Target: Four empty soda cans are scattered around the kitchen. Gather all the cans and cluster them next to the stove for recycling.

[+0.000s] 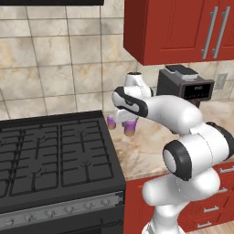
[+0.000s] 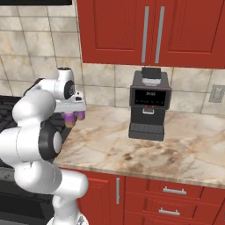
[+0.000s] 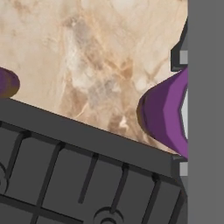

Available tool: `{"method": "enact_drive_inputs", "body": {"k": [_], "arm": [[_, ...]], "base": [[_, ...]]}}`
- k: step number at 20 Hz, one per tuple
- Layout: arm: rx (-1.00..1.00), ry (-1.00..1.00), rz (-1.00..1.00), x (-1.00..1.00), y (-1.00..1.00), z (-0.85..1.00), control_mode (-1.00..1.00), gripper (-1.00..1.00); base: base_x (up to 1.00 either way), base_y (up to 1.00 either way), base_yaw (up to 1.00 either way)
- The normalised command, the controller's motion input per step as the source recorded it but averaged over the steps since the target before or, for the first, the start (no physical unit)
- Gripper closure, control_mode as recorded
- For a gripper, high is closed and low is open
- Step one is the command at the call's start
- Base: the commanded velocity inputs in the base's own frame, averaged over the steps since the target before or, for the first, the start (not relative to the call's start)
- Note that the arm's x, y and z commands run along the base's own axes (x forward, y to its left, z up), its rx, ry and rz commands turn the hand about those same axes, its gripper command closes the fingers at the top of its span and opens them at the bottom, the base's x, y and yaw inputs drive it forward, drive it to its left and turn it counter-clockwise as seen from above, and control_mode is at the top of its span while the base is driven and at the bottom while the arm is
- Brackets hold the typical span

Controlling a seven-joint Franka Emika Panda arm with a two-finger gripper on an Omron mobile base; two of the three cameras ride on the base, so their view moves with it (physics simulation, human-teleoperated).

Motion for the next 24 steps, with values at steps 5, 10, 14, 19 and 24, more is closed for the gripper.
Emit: {"method": "enact_drive_inputs", "body": {"k": [5,10,14,19,24], "arm": [[0.00,0.00,-0.03,0.43,0.06,-0.18,-1.00,1.00],[0.00,0.00,-0.03,0.41,0.07,-0.17,-1.00,1.00],[-0.02,0.00,-0.02,0.37,0.07,-0.22,-1.00,1.00],[-0.02,0.00,-0.02,0.33,0.06,-0.23,-1.00,1.00],[-0.01,0.00,-0.02,0.34,0.06,-0.25,-1.00,1.00]], "base": [[0.00,0.00,0.00],[0.00,0.00,0.00],[0.00,0.00,0.00],[0.00,0.00,0.00],[0.00,0.00,0.00]]}}
